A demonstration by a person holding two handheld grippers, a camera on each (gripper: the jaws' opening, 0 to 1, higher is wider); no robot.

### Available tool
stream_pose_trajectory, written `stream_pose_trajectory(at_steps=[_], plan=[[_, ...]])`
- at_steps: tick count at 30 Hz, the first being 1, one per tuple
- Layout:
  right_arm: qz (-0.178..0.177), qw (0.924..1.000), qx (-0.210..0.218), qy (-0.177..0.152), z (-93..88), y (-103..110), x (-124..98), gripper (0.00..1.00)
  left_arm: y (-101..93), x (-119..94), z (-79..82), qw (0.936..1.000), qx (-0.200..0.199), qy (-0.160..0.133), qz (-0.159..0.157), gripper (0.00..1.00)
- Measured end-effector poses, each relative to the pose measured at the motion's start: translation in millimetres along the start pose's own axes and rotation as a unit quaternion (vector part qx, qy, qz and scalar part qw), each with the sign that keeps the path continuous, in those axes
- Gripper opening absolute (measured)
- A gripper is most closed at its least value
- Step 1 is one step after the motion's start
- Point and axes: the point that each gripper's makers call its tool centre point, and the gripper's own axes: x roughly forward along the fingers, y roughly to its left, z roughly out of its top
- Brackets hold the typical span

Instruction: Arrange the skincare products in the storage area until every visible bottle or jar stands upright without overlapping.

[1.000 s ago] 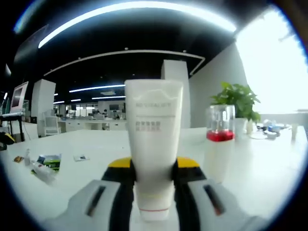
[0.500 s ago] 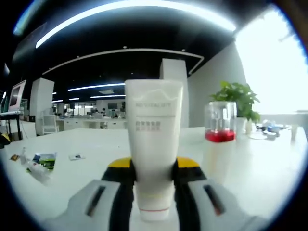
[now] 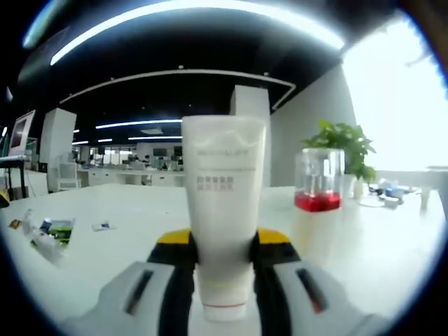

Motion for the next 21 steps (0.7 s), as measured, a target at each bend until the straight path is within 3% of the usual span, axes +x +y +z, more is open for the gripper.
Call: stream_pose_trajectory(at_steps=[21], plan=[[-0.026, 0.9996, 0.006, -0.012, -0.7, -13.0, 8.7, 0.32, 0.9, 1.3, -5.2, 1.0, -0.004, 0.006, -0.003, 1.0]])
